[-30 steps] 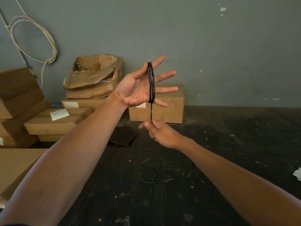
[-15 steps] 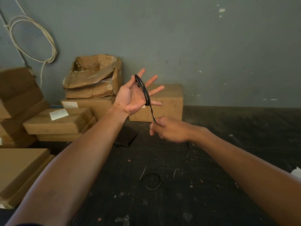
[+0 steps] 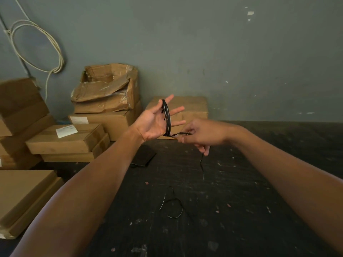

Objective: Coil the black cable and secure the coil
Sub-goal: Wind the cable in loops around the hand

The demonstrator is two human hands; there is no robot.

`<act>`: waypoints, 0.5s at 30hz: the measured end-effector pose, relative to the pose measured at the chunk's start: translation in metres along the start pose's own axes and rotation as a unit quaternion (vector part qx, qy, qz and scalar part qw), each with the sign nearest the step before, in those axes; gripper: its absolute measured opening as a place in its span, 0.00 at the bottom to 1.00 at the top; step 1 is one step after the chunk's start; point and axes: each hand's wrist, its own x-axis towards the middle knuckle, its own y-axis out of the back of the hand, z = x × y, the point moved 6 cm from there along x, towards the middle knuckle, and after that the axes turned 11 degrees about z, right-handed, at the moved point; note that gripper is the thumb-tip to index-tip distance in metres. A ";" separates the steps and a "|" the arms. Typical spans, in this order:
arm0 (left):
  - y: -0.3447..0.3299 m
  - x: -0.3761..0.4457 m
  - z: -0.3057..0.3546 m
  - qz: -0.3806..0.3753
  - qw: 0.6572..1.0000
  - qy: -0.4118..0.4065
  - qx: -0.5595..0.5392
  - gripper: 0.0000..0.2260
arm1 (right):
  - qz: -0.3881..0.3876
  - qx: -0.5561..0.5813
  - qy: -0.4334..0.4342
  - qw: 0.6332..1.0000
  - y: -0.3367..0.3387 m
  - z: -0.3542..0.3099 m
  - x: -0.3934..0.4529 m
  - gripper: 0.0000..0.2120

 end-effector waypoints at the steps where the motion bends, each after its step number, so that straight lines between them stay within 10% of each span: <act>1: 0.004 0.000 -0.002 0.006 1.000 -0.003 -0.001 0.21 | 0.010 0.000 0.010 1.000 0.007 -0.002 0.000 0.11; 6: 0.026 -0.001 -0.017 0.026 0.998 0.008 0.048 0.19 | 0.027 0.124 -0.003 0.992 0.025 -0.007 0.002 0.09; 15: 0.003 -0.023 -0.061 -0.119 0.961 0.142 0.204 0.19 | 0.197 -0.147 0.138 0.959 0.059 -0.018 0.014 0.10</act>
